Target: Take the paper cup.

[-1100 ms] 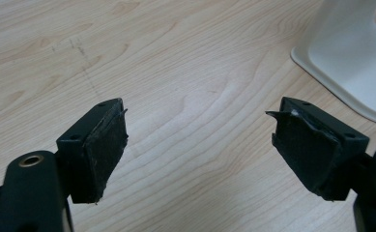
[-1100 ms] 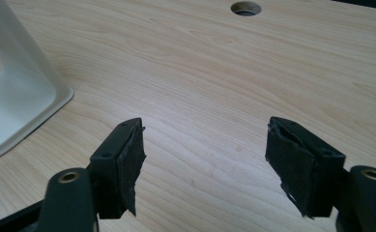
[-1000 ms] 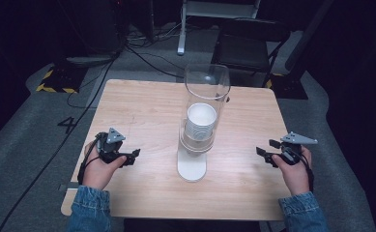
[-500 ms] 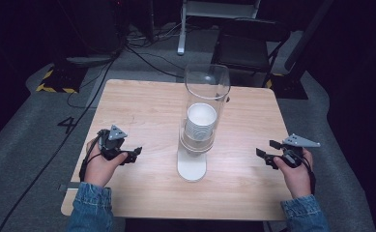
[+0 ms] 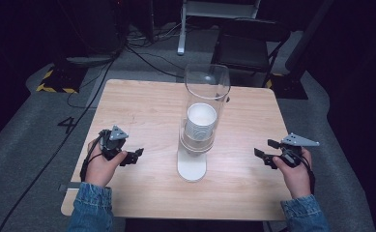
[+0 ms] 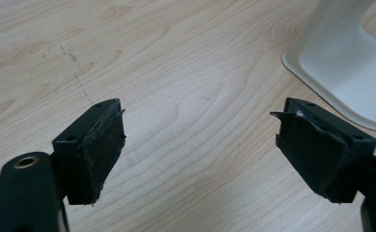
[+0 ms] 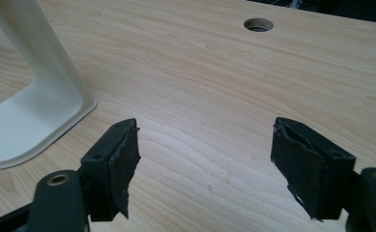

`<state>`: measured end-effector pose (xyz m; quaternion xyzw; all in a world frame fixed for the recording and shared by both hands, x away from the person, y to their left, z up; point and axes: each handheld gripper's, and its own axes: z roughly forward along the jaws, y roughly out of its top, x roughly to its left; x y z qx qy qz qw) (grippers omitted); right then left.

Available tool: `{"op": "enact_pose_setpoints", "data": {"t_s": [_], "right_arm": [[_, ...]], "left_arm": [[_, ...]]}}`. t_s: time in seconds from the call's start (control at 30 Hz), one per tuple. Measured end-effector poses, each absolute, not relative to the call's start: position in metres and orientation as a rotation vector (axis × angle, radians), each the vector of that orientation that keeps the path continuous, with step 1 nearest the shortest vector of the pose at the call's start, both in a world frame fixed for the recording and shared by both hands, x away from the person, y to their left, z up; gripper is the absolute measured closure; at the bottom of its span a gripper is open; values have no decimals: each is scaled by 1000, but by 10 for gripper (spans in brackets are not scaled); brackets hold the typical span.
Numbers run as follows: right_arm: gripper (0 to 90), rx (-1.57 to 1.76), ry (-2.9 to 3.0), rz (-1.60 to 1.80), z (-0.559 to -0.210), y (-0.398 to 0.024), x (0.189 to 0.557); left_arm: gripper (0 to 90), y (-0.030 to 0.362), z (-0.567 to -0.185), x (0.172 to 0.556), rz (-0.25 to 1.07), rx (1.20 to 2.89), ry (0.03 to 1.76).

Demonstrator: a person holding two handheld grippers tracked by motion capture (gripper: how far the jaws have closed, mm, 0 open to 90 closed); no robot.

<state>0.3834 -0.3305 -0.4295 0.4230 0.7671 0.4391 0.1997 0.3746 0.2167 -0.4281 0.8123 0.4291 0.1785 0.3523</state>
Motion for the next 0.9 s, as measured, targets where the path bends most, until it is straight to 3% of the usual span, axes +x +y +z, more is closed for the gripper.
{"op": "enact_pose_setpoints", "data": {"t_s": [0.9], "right_arm": [[211, 1017, 2285, 1426, -409, -270, 383]], "left_arm": [[165, 214, -429, 372, 425, 2114, 1105]]}}
